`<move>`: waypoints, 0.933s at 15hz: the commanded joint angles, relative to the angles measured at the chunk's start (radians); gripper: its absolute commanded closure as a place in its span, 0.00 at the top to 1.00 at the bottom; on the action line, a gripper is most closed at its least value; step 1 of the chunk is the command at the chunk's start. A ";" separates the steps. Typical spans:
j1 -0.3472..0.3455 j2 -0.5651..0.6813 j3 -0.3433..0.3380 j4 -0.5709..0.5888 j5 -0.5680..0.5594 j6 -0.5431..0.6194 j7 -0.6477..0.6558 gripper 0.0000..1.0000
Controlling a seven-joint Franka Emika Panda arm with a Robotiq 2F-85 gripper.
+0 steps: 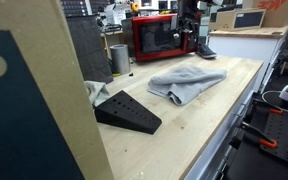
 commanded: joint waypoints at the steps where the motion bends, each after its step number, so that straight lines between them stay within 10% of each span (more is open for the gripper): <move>1: -0.020 0.024 -0.014 0.003 -0.003 0.023 -0.007 1.00; 14: -0.018 0.246 -0.006 0.010 -0.137 0.255 0.045 1.00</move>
